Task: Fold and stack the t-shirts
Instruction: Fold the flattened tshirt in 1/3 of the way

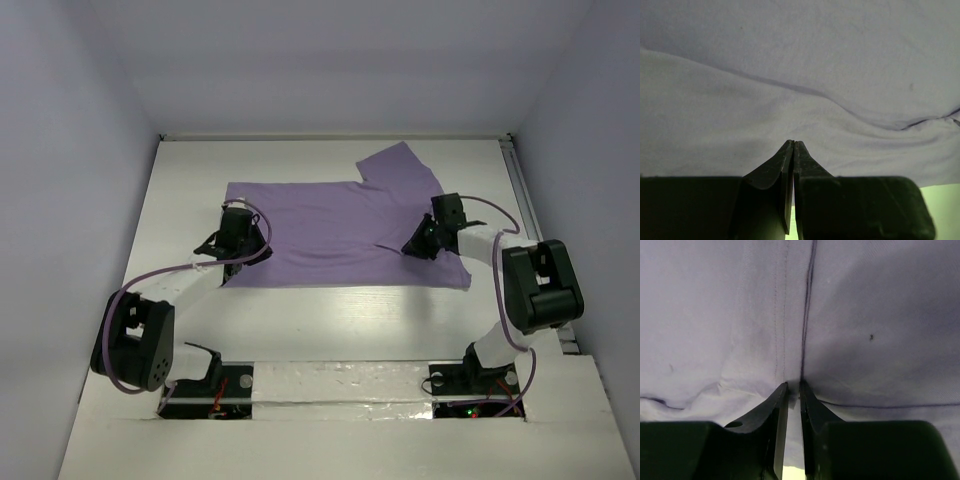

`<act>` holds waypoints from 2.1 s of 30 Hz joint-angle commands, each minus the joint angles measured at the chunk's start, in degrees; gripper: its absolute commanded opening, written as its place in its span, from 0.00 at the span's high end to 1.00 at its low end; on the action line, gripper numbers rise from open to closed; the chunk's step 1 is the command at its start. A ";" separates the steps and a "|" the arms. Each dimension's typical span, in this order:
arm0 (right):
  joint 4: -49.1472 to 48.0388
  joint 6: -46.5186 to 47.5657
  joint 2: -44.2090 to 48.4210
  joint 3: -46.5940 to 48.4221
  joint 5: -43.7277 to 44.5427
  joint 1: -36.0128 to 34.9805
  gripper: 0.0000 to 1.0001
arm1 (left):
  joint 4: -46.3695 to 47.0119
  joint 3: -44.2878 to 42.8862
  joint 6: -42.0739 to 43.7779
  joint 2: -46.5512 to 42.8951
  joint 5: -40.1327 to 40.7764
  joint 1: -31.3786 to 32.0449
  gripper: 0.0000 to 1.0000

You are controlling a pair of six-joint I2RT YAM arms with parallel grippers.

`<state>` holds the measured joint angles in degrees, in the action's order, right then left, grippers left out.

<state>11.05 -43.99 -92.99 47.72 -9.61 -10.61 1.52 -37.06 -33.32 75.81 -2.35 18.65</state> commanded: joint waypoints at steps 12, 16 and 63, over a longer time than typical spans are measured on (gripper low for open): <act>2.92 2.50 -1.67 10.45 4.33 -3.19 1.00 | 1.65 1.02 0.45 -0.22 0.24 0.07 1.00; 4.94 4.52 -5.96 17.82 5.21 -4.85 1.00 | 1.47 1.64 0.45 -0.66 -0.02 0.07 1.00; 15.40 0.04 21.78 -16.52 4.42 -12.86 1.00 | -7.93 9.72 -11.23 0.31 -17.34 0.77 1.00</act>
<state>17.80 -42.92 -74.41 32.40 -4.43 -22.96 0.47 -29.74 -42.39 78.37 -17.56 19.38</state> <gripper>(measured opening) 0.011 0.003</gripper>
